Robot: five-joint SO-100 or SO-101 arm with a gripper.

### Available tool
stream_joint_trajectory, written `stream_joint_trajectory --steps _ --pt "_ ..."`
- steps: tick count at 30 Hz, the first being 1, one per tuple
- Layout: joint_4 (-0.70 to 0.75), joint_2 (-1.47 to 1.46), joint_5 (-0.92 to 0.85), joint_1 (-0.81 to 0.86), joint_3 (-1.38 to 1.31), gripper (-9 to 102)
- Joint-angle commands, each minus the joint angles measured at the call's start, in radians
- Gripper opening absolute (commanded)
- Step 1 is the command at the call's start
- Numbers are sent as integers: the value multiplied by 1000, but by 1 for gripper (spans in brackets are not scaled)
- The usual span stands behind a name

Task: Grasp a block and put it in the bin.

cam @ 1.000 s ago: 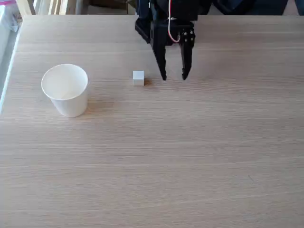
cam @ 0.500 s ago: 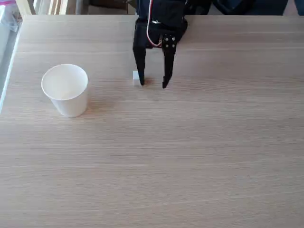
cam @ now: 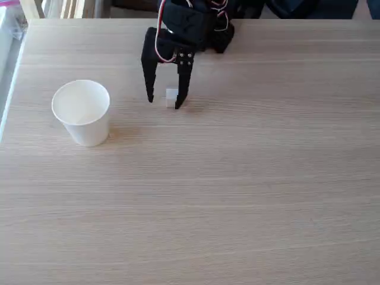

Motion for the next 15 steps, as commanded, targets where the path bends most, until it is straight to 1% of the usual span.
stream_joint_trajectory --steps 1,15 --pt "-5 -21 -12 18 -48 28" --pt "14 -21 -75 9 -43 28"
